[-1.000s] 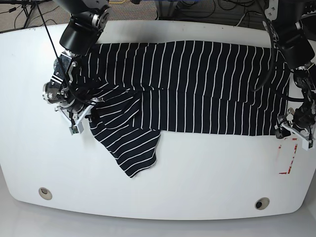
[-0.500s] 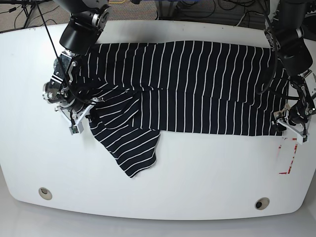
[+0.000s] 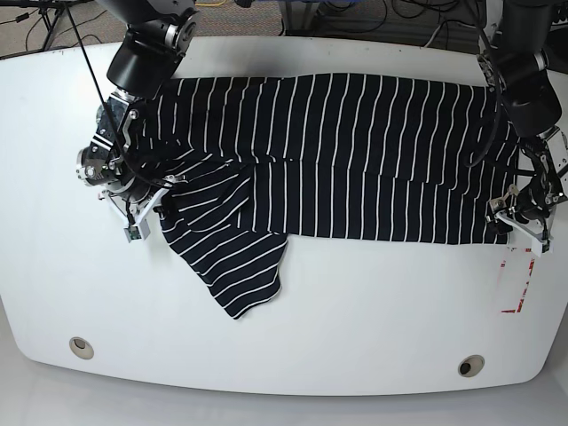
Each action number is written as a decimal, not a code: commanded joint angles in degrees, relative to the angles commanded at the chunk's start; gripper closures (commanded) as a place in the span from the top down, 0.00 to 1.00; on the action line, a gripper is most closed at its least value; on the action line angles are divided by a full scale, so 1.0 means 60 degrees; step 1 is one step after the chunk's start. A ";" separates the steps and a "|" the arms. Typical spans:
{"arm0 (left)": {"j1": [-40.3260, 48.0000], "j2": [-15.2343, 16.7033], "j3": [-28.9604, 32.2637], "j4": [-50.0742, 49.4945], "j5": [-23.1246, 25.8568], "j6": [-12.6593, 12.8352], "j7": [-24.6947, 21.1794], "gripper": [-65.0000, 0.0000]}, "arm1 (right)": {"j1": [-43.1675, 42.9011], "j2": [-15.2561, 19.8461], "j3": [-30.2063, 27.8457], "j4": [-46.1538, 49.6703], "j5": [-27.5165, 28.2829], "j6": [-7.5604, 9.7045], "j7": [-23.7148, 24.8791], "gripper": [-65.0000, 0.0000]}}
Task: Layout the t-shirt on the table in an organized manner, then fold the t-shirt properly
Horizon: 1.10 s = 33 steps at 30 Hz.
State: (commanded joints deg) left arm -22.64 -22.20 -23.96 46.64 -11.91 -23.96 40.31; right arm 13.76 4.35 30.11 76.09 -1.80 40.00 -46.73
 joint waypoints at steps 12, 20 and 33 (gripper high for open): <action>0.0015 0.0029 0.0513 0.0630 -0.0088 -0.0029 0.0029 0.00 | 0.0000 0.0000 0.0000 0.0454 0.0015 0.0000 -0.0073 0.00; 0.0396 0.0234 -0.0264 0.2784 -0.0850 -0.0044 0.0674 0.00 | -0.0176 0.0000 -0.0029 0.2227 0.0029 0.0000 -0.1040 0.00; 0.0645 0.0234 -0.0249 0.3927 -0.2007 -0.0044 0.0777 0.00 | -0.0542 0.0308 -0.1421 0.3297 0.0000 0.0000 -0.1201 0.00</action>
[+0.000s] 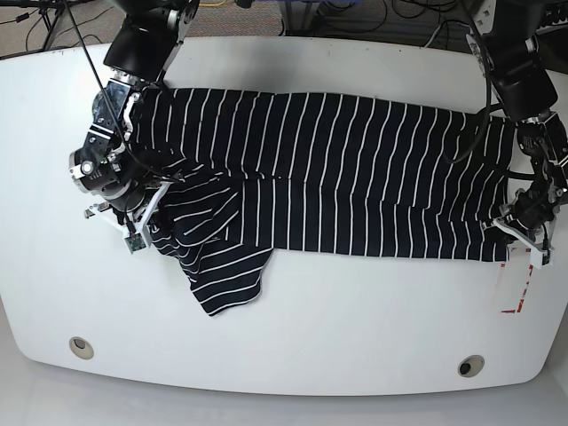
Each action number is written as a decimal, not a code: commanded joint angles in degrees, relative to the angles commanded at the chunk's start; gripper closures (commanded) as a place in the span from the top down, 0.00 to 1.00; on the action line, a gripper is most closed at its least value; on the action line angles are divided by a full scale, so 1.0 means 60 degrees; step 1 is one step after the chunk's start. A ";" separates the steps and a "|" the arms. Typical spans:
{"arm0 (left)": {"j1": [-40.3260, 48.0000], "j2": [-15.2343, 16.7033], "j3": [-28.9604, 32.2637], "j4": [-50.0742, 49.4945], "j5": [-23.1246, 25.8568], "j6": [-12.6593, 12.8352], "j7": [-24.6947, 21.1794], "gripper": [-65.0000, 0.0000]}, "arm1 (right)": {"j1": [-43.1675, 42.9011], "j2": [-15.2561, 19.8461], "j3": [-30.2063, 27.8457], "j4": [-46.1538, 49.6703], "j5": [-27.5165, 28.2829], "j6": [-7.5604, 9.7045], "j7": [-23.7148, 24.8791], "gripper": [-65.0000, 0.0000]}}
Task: Layout the t-shirt on the table in an organized manner, then fold the t-shirt properly
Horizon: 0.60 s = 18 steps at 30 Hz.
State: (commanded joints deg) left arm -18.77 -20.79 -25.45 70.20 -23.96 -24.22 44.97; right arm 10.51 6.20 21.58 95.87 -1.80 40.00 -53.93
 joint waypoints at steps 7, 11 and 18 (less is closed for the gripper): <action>-0.1363 0.0000 0.0015 0.0952 -0.0176 0.0000 0.0674 0.00 | 0.1348 0.0513 -0.0469 0.0015 0.0000 0.0000 0.0000 0.00; -0.2623 -0.0015 0.0015 0.1319 -0.0176 0.0000 0.1187 0.00 | 0.2564 0.0967 -0.0513 0.0015 0.0000 0.0000 -0.0015 0.00; -0.5055 -0.0601 0.0015 0.1538 -0.0147 0.0029 0.1348 0.00 | 0.5714 0.2198 -0.1597 0.0015 0.0029 0.0000 -0.1407 0.00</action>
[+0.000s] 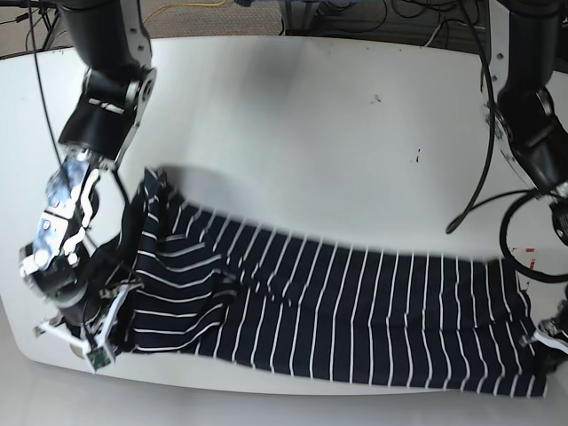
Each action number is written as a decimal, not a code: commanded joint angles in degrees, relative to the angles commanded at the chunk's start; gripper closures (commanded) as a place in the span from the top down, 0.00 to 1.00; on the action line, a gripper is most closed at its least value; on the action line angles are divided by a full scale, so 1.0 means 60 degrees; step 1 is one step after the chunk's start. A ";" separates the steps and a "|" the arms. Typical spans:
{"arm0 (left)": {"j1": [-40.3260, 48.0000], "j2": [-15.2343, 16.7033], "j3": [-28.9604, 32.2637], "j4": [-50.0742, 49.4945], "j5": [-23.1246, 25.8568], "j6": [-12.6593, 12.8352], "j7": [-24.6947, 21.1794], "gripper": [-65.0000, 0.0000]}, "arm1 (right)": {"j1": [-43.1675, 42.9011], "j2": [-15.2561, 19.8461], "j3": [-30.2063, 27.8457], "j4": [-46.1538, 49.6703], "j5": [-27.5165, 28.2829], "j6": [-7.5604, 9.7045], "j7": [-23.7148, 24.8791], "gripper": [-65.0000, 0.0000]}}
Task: Layout the t-shirt on the table in an organized manner, then fold the t-shirt properly
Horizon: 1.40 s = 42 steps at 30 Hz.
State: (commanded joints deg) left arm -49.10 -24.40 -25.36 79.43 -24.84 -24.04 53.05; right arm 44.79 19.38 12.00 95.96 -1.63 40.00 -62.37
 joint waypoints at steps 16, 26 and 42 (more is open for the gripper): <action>-0.2593 -0.0498 0.0000 0.0059 -0.0029 -0.0015 0.1231 0.00 | 0.1846 0.0410 -0.0322 0.2168 0.0059 0.0000 -0.2154 0.00; 0.0601 -0.0469 -0.0073 0.1568 -0.0733 -0.0015 0.1245 0.00 | -0.1890 0.0103 0.0293 0.3429 0.0044 0.0000 -0.2286 0.00; 0.7766 0.0117 -0.1993 0.2989 -0.1861 -0.0176 0.1187 0.00 | -0.7897 -0.1744 0.2168 0.3282 0.0015 0.0000 0.0425 0.00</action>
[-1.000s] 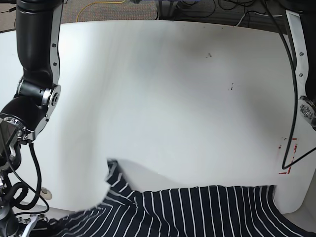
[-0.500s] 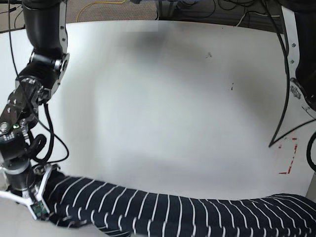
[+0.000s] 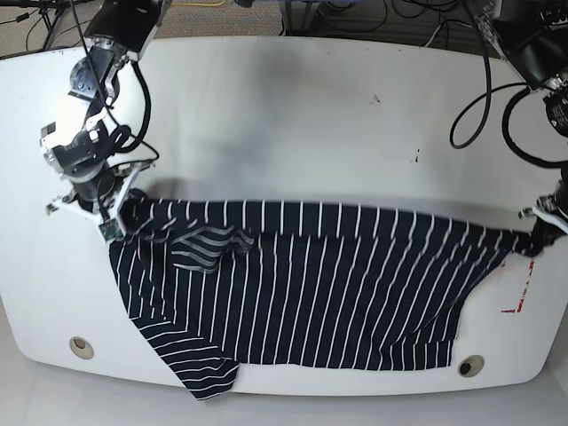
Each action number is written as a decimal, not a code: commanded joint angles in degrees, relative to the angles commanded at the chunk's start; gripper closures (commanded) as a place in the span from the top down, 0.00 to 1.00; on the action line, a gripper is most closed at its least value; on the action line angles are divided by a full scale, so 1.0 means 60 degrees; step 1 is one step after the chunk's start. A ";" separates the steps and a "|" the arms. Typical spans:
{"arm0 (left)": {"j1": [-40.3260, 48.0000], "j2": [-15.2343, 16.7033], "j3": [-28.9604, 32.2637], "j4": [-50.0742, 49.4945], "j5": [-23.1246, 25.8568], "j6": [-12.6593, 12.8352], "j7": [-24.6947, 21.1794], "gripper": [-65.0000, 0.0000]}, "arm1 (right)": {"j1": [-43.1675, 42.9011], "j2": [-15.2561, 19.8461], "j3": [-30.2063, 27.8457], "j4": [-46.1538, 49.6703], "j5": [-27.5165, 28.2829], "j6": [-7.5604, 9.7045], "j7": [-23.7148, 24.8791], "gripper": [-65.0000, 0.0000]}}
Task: Layout the t-shirt on the table in an organized manner, then fold the t-shirt properly
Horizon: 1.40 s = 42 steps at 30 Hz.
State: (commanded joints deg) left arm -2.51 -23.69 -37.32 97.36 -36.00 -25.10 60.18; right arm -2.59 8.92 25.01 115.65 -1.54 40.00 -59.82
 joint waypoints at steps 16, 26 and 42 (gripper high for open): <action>0.1890 -0.0044 -0.0557 0.0000 0.0044 -0.0850 0.0000 0.00 | -0.1919 -0.0249 0.0586 0.0015 0.0029 0.0000 0.0044 0.00; 0.0571 -0.0044 0.0601 -0.0352 0.0410 -0.0791 0.0000 0.00 | -0.1143 -0.0234 0.0586 -0.0176 -0.0029 0.0000 0.0044 0.00; -0.1670 0.0000 0.1788 -0.3048 0.1275 -0.0835 -0.0220 0.00 | 0.0777 0.0073 0.0586 -0.2593 -0.0044 0.0000 0.0044 0.00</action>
State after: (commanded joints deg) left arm -12.53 -23.69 -26.59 79.08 -28.35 -30.11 58.86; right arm 2.07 9.36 28.53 100.09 -1.80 40.00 -59.56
